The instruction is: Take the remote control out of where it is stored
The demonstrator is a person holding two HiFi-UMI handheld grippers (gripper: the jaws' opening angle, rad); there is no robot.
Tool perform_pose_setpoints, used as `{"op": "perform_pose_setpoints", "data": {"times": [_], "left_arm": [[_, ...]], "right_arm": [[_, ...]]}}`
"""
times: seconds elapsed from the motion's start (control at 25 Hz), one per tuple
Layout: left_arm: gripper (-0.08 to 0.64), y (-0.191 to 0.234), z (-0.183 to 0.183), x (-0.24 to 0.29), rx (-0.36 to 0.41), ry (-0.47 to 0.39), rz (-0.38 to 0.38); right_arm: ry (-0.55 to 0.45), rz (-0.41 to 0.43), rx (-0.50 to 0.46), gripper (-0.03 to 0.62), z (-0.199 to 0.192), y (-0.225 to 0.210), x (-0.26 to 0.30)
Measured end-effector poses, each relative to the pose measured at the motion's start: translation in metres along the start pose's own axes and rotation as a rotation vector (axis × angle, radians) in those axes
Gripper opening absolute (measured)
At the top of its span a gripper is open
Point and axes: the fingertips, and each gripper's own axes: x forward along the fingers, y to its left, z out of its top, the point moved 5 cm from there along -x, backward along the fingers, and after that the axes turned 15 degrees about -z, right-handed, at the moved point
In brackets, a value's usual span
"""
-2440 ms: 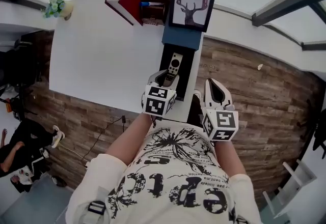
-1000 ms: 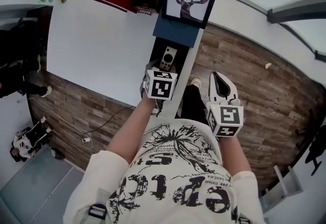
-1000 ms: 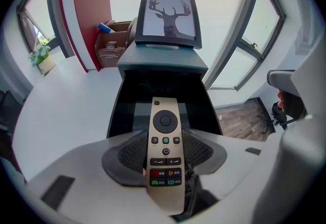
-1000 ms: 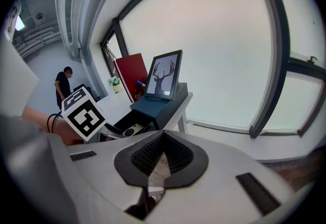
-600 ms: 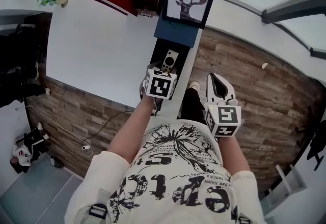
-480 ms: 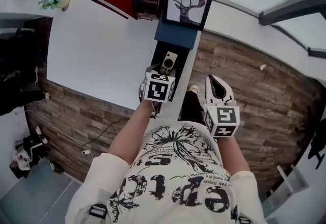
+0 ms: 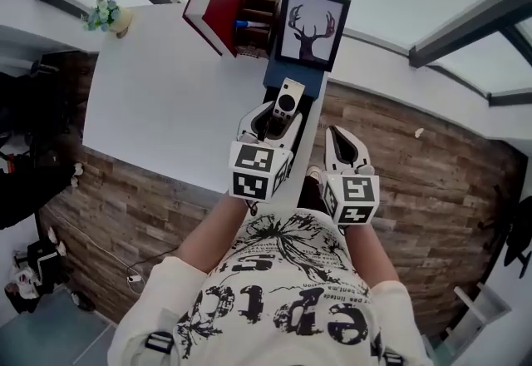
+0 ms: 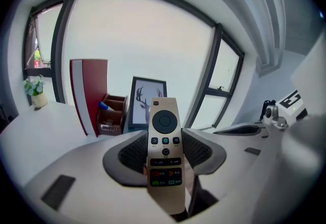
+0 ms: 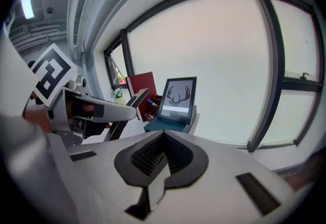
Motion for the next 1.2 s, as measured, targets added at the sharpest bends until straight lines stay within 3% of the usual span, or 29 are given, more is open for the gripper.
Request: {"op": "perform_pose_setpoints", "data": {"times": [0.2,0.56,0.84,1.2], "left_arm": [[0.218,-0.012,0.043,-0.037,0.069,-0.192,-0.044],[0.218,-0.012,0.103,-0.107,0.222,-0.493,-0.041],[0.218,-0.013,0.11,-0.134,0.316,-0.53,-0.04],[0.218,0.004,0.098,-0.142,0.297,-0.524,-0.06]], "right_arm": [[-0.097,-0.04,0.011,0.002,0.028,0.005,-0.014],[-0.324,-0.141,0.035,0.002,0.082,0.014,-0.046],[-0.42,-0.194,0.043,0.002,0.098,0.026,-0.066],[-0.408,-0.212,0.014,0.002,0.095,0.042,-0.064]]}}
